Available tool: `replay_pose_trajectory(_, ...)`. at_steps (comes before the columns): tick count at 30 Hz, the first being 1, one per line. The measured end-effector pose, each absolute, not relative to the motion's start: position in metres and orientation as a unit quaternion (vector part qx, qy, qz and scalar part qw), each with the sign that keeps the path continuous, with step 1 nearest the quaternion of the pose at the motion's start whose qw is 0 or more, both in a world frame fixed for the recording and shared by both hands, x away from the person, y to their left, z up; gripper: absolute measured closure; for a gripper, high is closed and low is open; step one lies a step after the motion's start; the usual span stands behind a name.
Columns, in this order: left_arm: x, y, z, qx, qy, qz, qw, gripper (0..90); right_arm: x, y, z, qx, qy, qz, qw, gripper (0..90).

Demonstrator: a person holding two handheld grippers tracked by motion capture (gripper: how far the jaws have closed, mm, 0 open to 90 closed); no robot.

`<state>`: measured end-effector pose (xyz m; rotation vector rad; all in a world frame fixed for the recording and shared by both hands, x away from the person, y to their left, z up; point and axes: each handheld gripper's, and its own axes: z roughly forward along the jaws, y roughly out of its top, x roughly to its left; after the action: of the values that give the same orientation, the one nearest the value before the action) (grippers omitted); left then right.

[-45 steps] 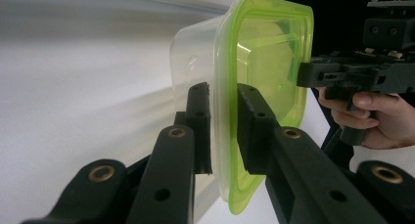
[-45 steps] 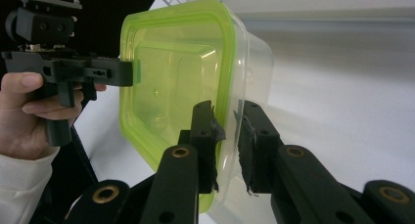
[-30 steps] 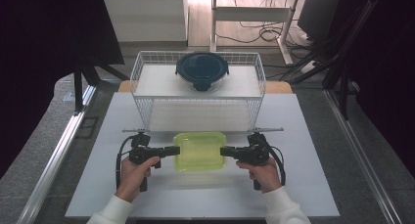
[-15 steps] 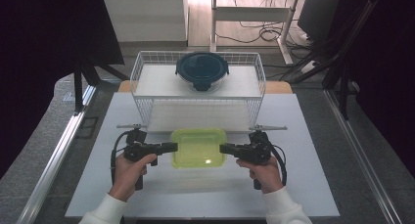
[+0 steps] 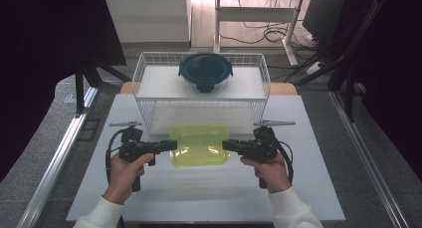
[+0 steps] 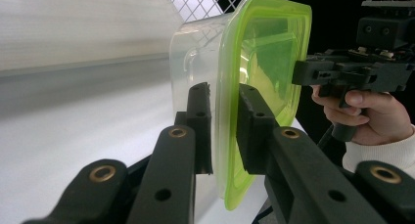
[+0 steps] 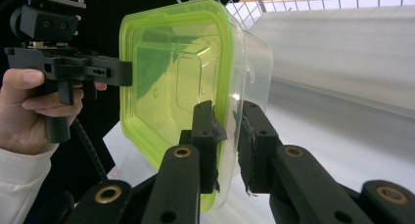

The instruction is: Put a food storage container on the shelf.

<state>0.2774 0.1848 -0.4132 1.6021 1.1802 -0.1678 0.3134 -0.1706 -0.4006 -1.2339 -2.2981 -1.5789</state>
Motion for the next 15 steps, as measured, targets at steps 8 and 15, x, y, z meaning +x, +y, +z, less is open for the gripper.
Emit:
replay_pose_trajectory(8,0.275,0.188,-0.393,0.678,0.486,-0.056,0.548,77.7,0.310,-0.168,-0.385,-0.394,-0.749,-0.532,0.031,77.6)
replay_pose_trajectory(15,0.276,0.187,-0.380,0.679,0.481,-0.049,0.552,77.7,0.310,-0.168,-0.371,-0.389,-0.749,-0.536,0.023,77.7)
